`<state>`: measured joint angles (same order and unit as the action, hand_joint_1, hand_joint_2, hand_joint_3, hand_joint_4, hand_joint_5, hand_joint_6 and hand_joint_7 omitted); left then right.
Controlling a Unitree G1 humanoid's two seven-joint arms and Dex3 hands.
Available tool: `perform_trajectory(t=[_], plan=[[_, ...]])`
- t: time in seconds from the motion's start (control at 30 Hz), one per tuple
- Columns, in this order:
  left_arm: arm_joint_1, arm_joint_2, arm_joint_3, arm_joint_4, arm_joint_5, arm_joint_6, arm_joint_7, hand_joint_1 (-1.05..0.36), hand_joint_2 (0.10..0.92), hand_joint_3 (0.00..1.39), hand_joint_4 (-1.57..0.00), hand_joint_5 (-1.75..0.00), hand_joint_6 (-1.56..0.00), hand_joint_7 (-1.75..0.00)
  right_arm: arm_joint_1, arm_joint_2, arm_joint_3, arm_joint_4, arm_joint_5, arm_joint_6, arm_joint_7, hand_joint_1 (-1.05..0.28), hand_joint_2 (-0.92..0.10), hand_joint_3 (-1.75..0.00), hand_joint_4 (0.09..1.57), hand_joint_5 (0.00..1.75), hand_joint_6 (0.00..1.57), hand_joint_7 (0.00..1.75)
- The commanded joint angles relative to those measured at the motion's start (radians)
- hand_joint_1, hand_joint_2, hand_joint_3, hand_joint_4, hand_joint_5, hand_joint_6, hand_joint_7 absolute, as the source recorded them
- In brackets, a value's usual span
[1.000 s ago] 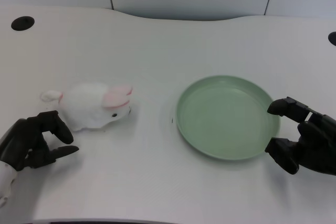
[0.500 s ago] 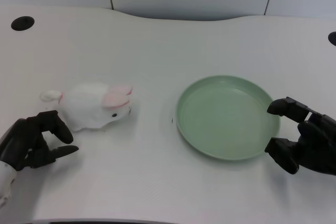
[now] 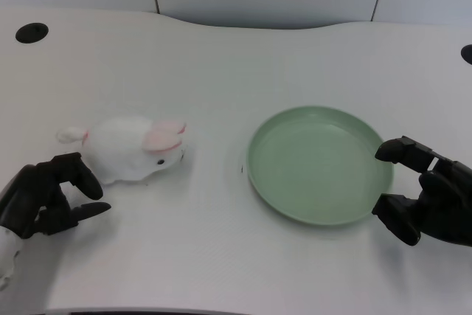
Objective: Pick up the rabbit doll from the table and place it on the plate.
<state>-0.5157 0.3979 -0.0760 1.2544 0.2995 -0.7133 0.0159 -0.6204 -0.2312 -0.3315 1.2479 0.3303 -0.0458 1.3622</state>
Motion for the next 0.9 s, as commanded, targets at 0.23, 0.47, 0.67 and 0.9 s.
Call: perform_trajectory(t=[0.23, 0.47, 0.67, 0.9], plan=[[0.037, 0.064, -0.041, -0.125, 0.079, -0.169, 0.128, -0.63, 0.921, 0.08, -0.65, -0.99, -0.86, -0.34, -0.009, -0.014, -0.006, -0.001, 0.003, 0.002, -0.003, -0.66, -0.92, -0.11, 0.88, 1.75, 0.75, 1.40], [0.015, 0.139, -0.049, -0.262, 0.177, -0.257, 0.234, -0.77, 0.921, 0.17, -0.53, -0.21, -0.57, 0.00, -0.006, -0.013, -0.006, -0.004, 0.002, -0.013, 0.002, -0.66, -0.92, -0.14, 0.87, 1.75, 0.73, 1.42], [-0.100, 0.179, -0.113, -0.230, 0.334, -0.241, 0.393, -0.84, 0.921, 0.18, -0.35, -0.06, -0.38, 0.00, -0.005, -0.017, -0.007, -0.002, 0.002, -0.007, 0.002, -0.67, -0.92, -0.13, 0.87, 1.75, 0.72, 1.43], [-0.285, 0.155, -0.238, -0.099, 0.465, -0.125, 0.497, -0.95, 0.921, 0.21, -0.25, 0.00, -0.27, 0.00, -0.006, -0.017, -0.004, -0.002, -0.002, -0.005, -0.008, -0.66, -0.92, -0.13, 0.89, 1.75, 0.73, 1.44]])
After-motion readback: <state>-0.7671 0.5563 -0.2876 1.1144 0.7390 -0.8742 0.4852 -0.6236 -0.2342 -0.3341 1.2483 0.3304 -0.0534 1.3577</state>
